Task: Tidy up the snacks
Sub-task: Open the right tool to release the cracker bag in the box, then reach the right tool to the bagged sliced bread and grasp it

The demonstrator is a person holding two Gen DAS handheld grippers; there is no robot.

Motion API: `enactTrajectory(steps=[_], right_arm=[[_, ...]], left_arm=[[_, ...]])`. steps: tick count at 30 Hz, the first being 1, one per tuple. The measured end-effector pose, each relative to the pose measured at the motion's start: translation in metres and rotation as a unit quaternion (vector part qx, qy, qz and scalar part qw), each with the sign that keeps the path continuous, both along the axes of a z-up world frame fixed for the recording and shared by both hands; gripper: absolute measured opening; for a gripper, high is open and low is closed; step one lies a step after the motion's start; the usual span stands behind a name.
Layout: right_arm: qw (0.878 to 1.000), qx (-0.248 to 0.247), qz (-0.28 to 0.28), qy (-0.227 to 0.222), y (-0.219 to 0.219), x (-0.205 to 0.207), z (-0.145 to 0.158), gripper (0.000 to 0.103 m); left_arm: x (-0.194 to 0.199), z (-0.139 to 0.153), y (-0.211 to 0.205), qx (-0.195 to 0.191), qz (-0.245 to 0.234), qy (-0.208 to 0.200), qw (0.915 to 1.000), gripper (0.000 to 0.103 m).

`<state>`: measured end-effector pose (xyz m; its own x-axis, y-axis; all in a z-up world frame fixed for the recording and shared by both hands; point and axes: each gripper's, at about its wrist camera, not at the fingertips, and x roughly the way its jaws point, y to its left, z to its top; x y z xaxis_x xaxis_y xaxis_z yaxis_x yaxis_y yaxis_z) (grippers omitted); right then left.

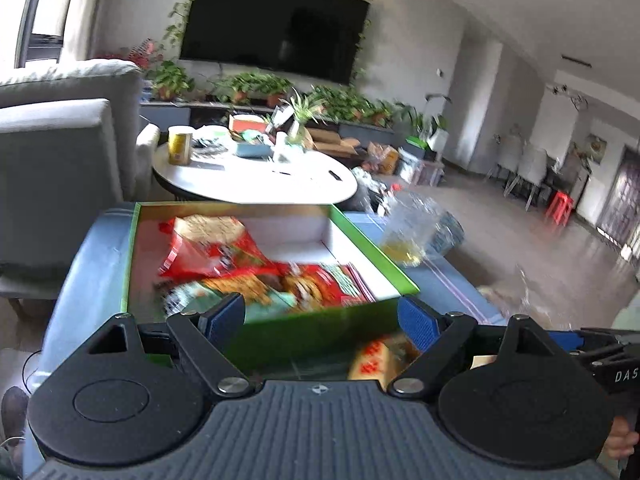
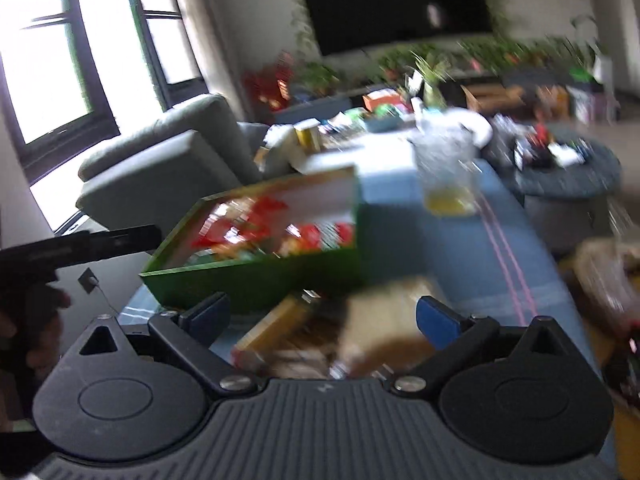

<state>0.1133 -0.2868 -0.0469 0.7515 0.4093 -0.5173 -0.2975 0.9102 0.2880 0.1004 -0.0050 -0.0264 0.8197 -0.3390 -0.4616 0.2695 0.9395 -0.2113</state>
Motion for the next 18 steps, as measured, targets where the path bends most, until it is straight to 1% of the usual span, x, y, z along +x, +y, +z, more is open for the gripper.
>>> enactTrajectory(steps=[3,6,12,16,18], right_arm=[[1.000,0.008,0.001,0.020,-0.003,-0.005,-0.007,0.074],[0.999,0.014,-0.023,0.045,-0.009,0.004,-0.010,0.073],[0.996,0.032,-0.069,0.053,-0.031,0.020,-0.012,0.073],[0.994,0.040,-0.082,0.065,-0.040,0.033,-0.016,0.073],[0.994,0.043,-0.079,0.064,-0.042,0.037,-0.016,0.073]], left_arm=[[0.002,-0.007,-0.013,0.007,-0.007,0.015,0.9998,0.082],[0.003,-0.012,-0.024,0.004,-0.020,0.026,0.9994,0.082],[0.004,-0.018,-0.050,0.019,-0.050,0.036,0.9979,0.082],[0.008,-0.022,-0.064,0.019,-0.068,0.045,0.9964,0.081],[0.010,-0.024,-0.072,0.019,-0.079,0.051,0.9954,0.081]])
